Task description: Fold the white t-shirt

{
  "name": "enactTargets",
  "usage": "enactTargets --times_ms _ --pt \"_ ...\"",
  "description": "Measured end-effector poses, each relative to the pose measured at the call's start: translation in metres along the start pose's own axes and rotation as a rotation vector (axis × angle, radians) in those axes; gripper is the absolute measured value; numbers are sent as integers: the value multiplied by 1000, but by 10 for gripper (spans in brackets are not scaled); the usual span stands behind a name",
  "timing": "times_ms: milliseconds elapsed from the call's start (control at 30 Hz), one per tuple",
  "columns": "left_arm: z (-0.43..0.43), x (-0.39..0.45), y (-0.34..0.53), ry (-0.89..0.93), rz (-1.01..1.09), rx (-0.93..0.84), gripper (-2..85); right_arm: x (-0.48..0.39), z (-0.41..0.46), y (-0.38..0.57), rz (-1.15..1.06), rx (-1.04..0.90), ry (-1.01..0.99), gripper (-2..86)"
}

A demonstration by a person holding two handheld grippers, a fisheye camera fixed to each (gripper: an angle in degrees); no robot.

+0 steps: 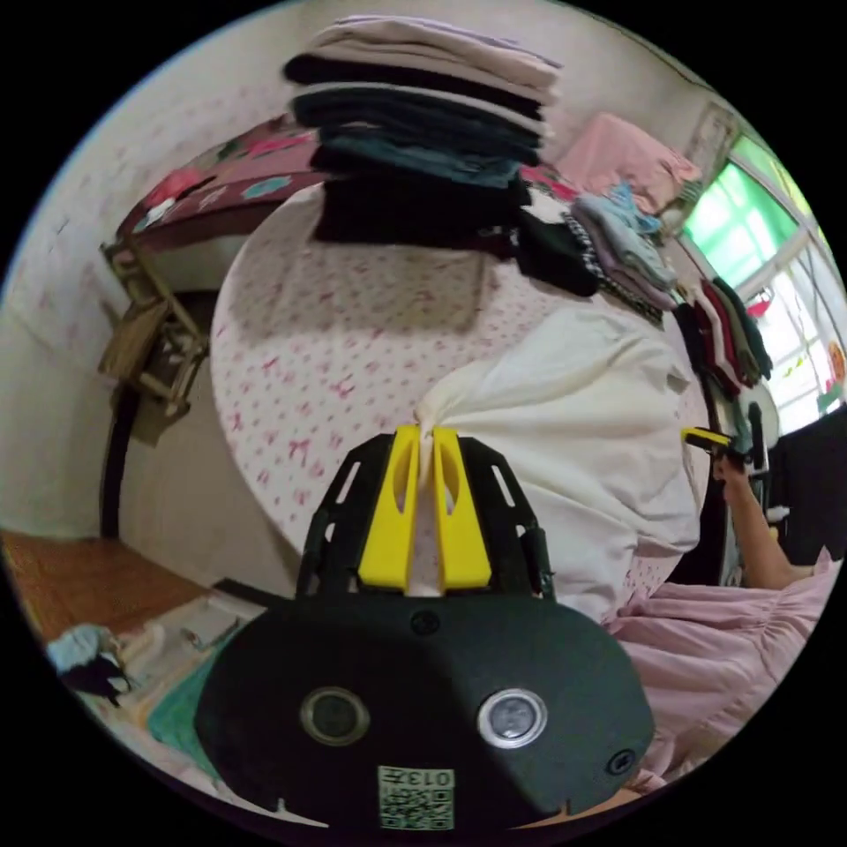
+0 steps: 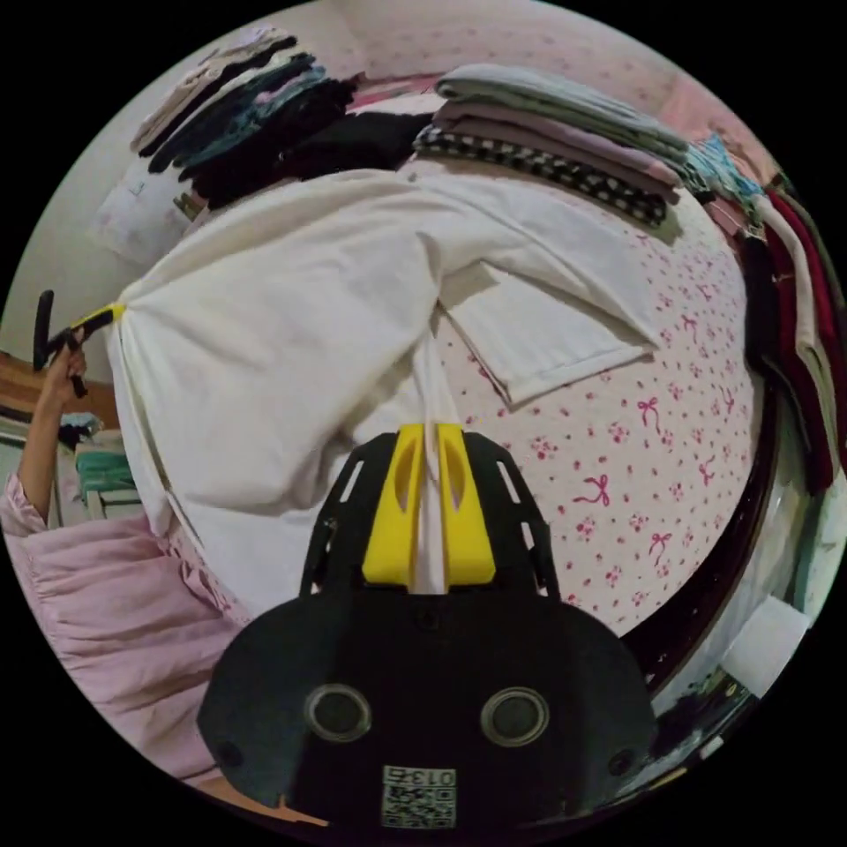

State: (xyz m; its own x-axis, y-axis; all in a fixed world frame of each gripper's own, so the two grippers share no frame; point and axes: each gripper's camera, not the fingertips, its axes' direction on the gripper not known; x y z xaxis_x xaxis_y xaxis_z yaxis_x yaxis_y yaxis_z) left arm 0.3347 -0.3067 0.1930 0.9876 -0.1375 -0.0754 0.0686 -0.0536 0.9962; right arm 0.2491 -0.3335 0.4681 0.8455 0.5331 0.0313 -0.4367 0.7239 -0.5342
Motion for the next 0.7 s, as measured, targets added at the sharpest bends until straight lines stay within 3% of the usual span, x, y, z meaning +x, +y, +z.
enactTargets --times_ms 100,200,333,467,700 --pt "13 -31 33 -36 -138 -63 22 15 -7 5 57 55 23 21" --pt "36 -53 60 73 -270 -103 35 42 4 15 141 54 14 26" --pt "21 -69 72 135 -409 38 62 75 11 22 251 62 -40 56" --pt "-6 -53 34 71 -225 152 88 96 -3 16 334 155 29 88" --pt "58 34 -80 152 141 -1 116 98 17 -104 209 200 57 132"
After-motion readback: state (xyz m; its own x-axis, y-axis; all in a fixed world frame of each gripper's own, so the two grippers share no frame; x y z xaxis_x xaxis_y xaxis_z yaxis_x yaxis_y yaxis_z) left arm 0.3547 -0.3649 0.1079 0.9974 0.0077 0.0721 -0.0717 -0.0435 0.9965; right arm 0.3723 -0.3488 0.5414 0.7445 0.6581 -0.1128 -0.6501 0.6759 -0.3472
